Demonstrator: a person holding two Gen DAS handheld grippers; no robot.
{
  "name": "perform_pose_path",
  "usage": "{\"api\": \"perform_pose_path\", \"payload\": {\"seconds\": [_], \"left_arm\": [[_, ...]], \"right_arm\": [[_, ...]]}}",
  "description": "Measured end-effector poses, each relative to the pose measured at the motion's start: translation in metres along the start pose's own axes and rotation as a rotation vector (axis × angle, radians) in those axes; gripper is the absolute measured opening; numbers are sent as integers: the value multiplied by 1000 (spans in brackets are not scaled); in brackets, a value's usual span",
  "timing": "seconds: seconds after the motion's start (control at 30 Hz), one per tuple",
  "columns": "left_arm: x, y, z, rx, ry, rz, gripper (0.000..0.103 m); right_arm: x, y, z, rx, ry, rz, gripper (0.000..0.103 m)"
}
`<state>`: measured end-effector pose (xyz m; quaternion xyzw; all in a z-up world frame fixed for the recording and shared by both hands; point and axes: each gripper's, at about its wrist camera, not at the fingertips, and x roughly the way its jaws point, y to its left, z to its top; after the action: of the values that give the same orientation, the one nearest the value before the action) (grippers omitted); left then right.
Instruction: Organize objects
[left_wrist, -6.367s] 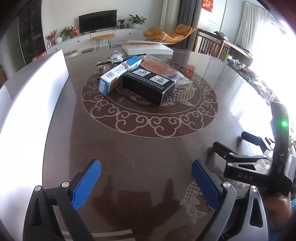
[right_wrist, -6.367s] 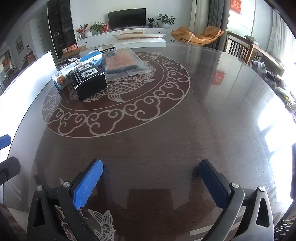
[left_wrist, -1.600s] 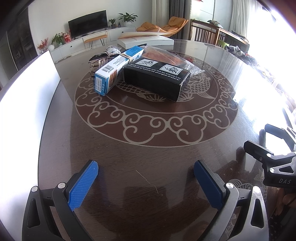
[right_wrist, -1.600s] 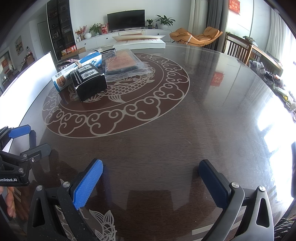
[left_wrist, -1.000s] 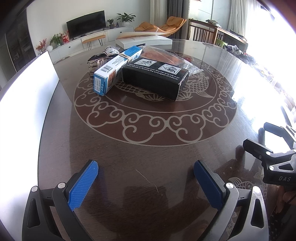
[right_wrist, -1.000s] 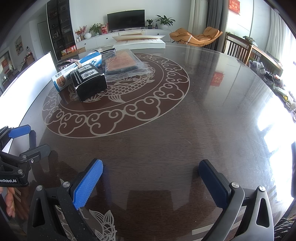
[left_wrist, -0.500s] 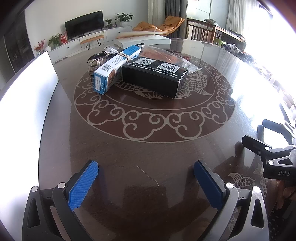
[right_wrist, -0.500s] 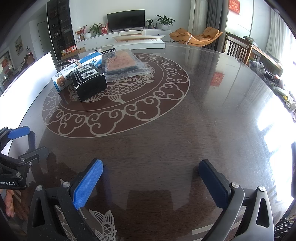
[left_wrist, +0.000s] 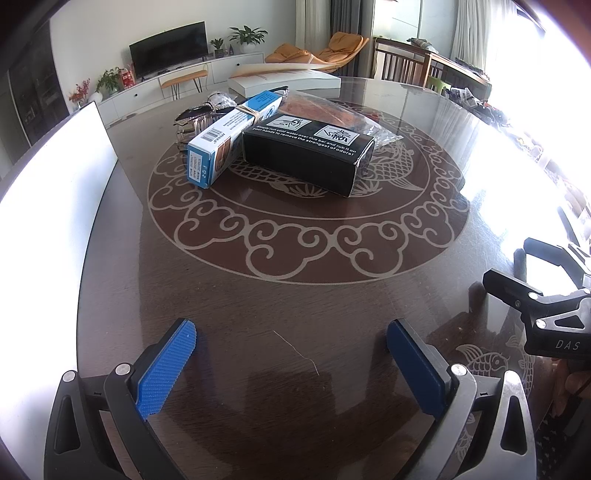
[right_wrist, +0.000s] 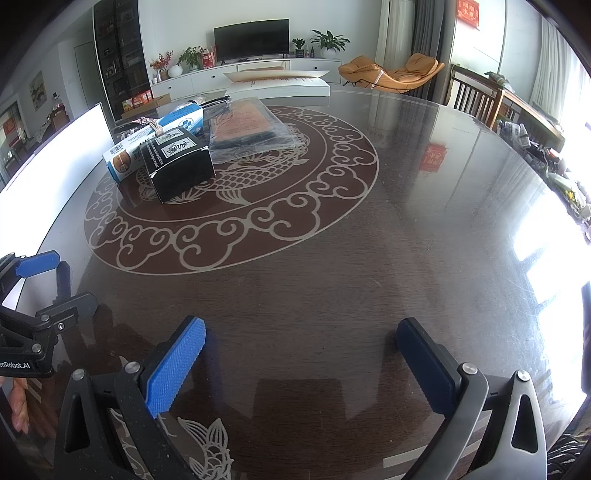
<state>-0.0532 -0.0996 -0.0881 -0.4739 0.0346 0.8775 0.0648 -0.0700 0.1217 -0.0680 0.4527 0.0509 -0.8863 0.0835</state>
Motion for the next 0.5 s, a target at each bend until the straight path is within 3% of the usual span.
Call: {"api": "perform_pose_path", "payload": {"seconds": [0.5], "left_arm": [[-5,3,-5,-6,2,5,103]], "right_arm": [[0,0,0,0,0,1,103]]}}
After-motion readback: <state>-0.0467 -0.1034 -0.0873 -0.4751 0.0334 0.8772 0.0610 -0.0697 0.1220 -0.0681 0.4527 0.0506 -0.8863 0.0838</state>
